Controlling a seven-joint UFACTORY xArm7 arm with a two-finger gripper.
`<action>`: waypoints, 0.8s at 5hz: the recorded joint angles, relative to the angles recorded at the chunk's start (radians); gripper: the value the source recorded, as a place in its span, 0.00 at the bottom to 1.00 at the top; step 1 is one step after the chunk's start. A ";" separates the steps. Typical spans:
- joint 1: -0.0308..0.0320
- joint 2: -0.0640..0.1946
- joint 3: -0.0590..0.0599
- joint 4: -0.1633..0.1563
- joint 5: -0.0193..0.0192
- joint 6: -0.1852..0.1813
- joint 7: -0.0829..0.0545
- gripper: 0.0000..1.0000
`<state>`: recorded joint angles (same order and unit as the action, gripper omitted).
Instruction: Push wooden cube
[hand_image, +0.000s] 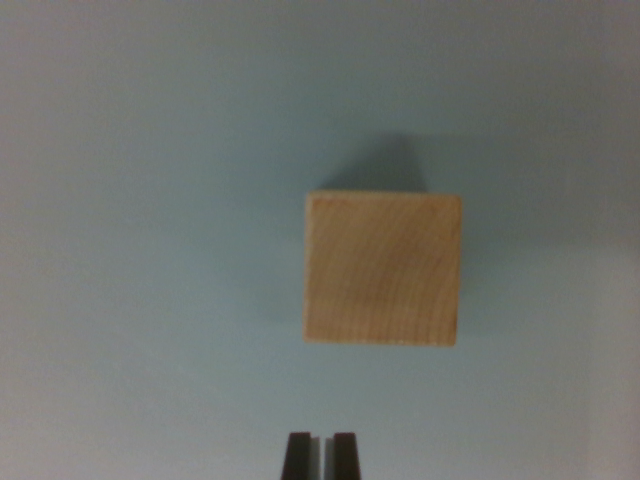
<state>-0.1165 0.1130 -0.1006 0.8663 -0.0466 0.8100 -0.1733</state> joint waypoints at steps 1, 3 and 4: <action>0.0000 0.000 0.000 0.000 0.0000 0.000 0.000 0.00; -0.0049 0.004 -0.006 -0.034 -0.0008 -0.037 -0.007 0.00; -0.0094 0.007 -0.011 -0.066 -0.0015 -0.071 -0.013 0.00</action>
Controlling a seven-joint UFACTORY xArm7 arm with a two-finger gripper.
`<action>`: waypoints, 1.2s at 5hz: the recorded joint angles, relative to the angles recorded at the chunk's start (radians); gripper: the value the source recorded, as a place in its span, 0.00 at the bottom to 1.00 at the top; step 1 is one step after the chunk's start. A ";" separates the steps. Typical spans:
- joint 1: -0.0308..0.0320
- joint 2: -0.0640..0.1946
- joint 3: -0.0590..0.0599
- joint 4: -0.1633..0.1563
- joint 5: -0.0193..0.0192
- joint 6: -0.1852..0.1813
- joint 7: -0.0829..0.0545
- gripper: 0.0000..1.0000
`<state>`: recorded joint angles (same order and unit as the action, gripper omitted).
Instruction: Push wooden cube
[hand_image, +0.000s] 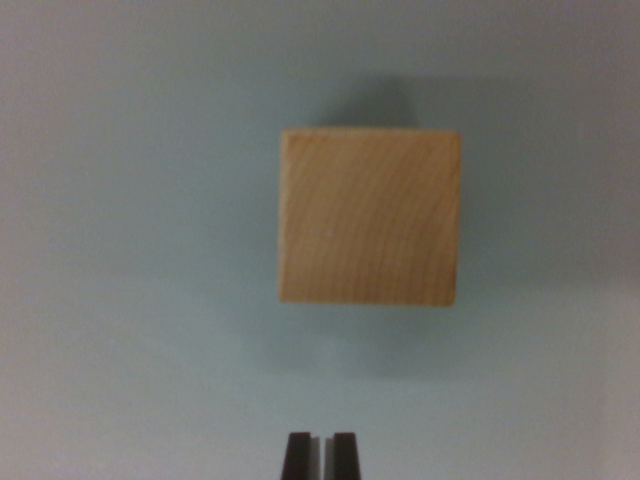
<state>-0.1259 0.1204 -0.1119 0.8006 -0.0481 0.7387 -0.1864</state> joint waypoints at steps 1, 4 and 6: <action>0.0000 0.000 0.000 0.000 0.0000 0.000 0.000 0.00; -0.0075 0.006 -0.009 -0.052 -0.0012 -0.057 -0.010 0.00; -0.0102 0.008 -0.012 -0.071 -0.0016 -0.077 -0.014 0.00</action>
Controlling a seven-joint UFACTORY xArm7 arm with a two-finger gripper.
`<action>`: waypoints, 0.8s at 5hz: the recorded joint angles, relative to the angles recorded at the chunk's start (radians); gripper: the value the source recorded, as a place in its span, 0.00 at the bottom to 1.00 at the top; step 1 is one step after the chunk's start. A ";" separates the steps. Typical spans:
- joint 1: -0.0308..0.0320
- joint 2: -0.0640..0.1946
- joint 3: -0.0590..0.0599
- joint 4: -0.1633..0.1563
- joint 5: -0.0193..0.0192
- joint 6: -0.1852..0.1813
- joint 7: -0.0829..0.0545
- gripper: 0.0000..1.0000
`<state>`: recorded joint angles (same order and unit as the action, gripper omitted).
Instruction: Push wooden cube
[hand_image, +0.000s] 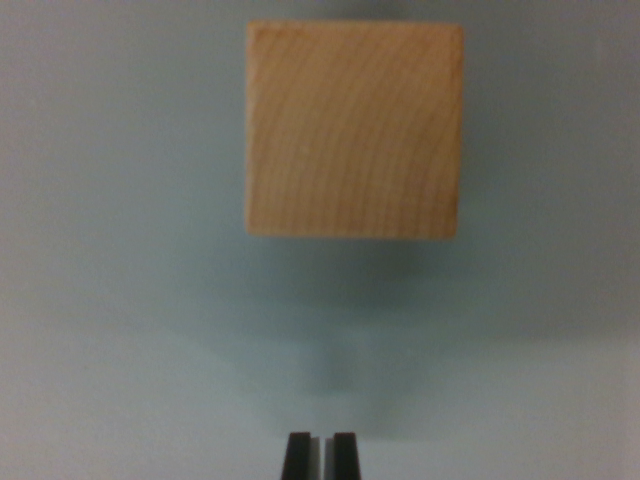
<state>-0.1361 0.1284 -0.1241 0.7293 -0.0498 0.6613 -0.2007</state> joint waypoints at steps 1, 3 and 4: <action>0.0000 0.000 0.000 0.000 0.0000 0.000 0.000 0.00; -0.0023 0.002 -0.003 -0.016 -0.0004 -0.017 -0.003 0.00; -0.0038 0.003 -0.005 -0.027 -0.0006 -0.029 -0.005 0.00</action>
